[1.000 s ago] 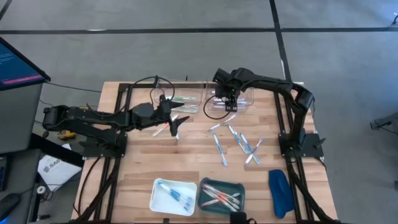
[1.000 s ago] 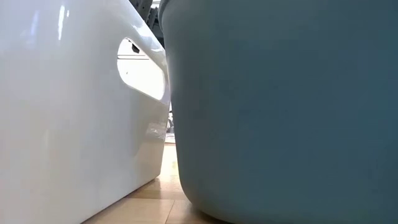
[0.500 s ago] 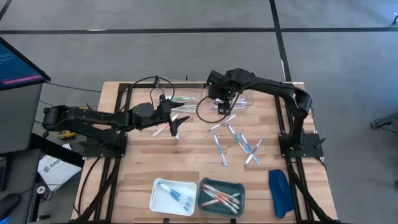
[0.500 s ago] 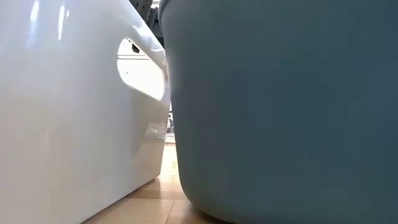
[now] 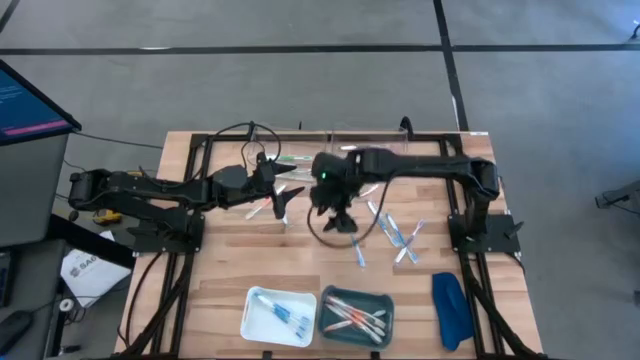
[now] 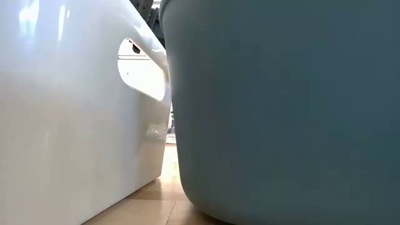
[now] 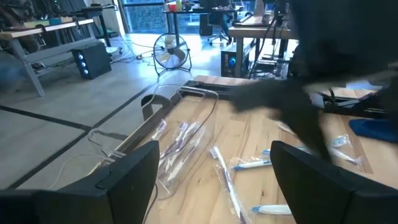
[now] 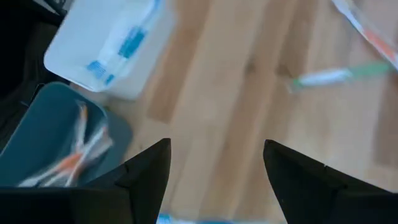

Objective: Pick & Place Toothbrushes
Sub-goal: Adjust the colored toothbrushes

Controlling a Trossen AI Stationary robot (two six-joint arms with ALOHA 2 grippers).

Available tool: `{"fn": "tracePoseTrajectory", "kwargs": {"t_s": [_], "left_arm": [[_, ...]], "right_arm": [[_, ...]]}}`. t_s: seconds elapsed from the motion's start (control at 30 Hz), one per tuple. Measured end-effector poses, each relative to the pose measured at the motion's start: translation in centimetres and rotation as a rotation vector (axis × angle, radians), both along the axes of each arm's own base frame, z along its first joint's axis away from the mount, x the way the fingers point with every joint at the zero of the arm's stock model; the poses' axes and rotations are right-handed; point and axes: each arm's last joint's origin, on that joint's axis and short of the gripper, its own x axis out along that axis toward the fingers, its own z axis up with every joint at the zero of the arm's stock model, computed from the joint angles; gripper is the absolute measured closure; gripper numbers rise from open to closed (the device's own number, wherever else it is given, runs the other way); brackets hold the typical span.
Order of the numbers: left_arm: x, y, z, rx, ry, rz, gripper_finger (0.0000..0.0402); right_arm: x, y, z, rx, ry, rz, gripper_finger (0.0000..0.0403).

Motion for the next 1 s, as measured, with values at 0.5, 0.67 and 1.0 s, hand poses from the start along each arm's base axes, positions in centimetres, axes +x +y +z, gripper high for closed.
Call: {"fn": "tracePoseTrajectory", "kwargs": {"t_s": [0.5,0.67,1.0], "left_arm": [[0.0,0.0,0.0,0.000,0.004,0.000,0.0101],[0.0,0.0,0.1,-0.002,-0.010,0.000,0.0101],[1.5,-0.1,-1.5,-0.025,0.016,-0.089,0.0101]], "right_arm": [[-0.8,6.1,-3.4,-0.193,0.062,-0.026,0.0153],[-3.4,6.6,-1.2,-0.285,-0.023,-0.067,0.0153],[-12.8,10.0,4.2,-0.296,-0.671,0.061,0.0153]]}}
